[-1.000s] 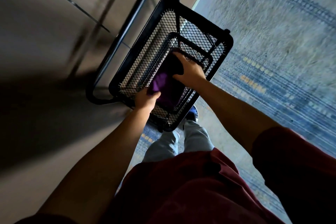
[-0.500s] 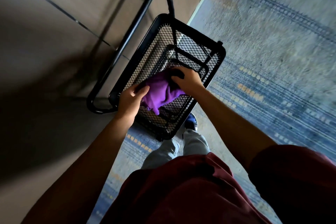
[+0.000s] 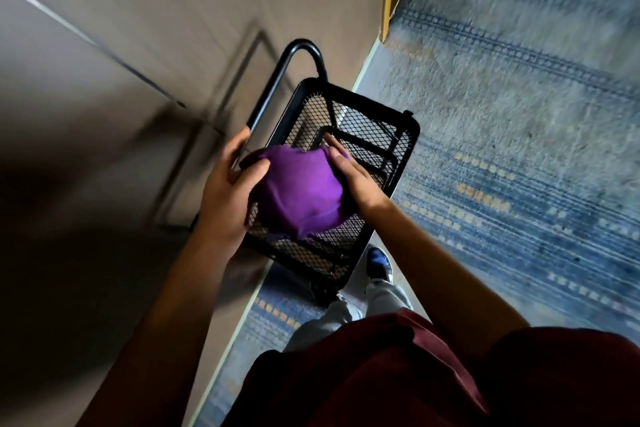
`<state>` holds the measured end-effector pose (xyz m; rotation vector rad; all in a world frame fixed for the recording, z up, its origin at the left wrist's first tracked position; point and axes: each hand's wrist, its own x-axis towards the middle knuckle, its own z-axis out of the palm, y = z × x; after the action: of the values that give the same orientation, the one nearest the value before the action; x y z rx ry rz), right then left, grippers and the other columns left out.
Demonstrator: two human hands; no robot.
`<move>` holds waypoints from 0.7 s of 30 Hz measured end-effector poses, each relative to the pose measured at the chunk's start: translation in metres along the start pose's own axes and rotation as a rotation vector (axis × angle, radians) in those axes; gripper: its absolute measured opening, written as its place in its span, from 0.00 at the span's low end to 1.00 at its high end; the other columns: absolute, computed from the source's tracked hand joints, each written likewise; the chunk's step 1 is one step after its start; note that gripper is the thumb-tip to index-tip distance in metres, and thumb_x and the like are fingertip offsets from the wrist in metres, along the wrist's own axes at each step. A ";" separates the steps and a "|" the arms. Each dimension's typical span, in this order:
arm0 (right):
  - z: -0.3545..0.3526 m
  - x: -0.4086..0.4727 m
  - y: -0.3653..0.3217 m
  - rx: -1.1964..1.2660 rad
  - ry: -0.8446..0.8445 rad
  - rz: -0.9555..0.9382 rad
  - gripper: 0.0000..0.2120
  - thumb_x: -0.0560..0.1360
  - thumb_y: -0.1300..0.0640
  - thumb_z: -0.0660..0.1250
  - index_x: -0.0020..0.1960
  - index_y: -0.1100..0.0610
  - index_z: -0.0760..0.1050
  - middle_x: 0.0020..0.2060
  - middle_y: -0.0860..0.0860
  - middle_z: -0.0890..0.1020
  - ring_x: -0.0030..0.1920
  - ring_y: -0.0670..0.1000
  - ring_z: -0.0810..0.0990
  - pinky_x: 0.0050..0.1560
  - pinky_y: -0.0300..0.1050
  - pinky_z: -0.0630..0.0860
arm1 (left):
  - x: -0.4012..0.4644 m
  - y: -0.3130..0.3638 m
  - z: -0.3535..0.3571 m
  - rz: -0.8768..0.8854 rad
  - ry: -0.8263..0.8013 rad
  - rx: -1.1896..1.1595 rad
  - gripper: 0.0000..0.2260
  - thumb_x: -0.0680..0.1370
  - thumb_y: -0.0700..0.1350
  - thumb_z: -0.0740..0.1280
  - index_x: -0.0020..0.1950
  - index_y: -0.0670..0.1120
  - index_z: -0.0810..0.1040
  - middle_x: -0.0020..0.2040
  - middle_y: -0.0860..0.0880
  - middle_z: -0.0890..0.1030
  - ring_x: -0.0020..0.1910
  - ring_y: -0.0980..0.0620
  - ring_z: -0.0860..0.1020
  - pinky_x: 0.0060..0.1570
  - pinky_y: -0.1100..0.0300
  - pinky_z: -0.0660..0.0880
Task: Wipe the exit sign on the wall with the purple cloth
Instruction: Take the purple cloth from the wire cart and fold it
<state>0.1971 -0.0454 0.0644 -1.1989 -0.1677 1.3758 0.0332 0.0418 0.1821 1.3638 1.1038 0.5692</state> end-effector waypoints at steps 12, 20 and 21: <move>0.044 -0.036 -0.024 0.360 -0.013 -0.184 0.29 0.83 0.66 0.62 0.80 0.46 0.64 0.74 0.58 0.74 0.70 0.60 0.76 0.75 0.63 0.67 | -0.019 0.010 -0.032 0.060 -0.056 -0.033 0.42 0.71 0.49 0.80 0.77 0.68 0.61 0.76 0.50 0.72 0.70 0.53 0.76 0.67 0.51 0.75; 0.070 -0.063 -0.040 0.409 0.011 -0.228 0.26 0.84 0.64 0.60 0.79 0.46 0.65 0.66 0.56 0.81 0.61 0.55 0.81 0.68 0.57 0.76 | -0.024 0.014 -0.040 -0.043 -0.048 -0.263 0.40 0.68 0.47 0.81 0.74 0.66 0.66 0.62 0.57 0.83 0.63 0.52 0.81 0.55 0.56 0.81; 0.074 -0.066 -0.040 0.415 0.027 -0.231 0.26 0.84 0.64 0.60 0.79 0.47 0.65 0.66 0.56 0.80 0.61 0.55 0.81 0.67 0.56 0.76 | -0.024 0.016 -0.043 -0.026 -0.047 -0.262 0.39 0.68 0.47 0.81 0.72 0.68 0.67 0.63 0.57 0.83 0.65 0.52 0.81 0.58 0.53 0.81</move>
<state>0.1522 -0.0480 0.1614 -0.8227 0.0019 1.1225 -0.0098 0.0442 0.2110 1.1293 0.9707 0.6363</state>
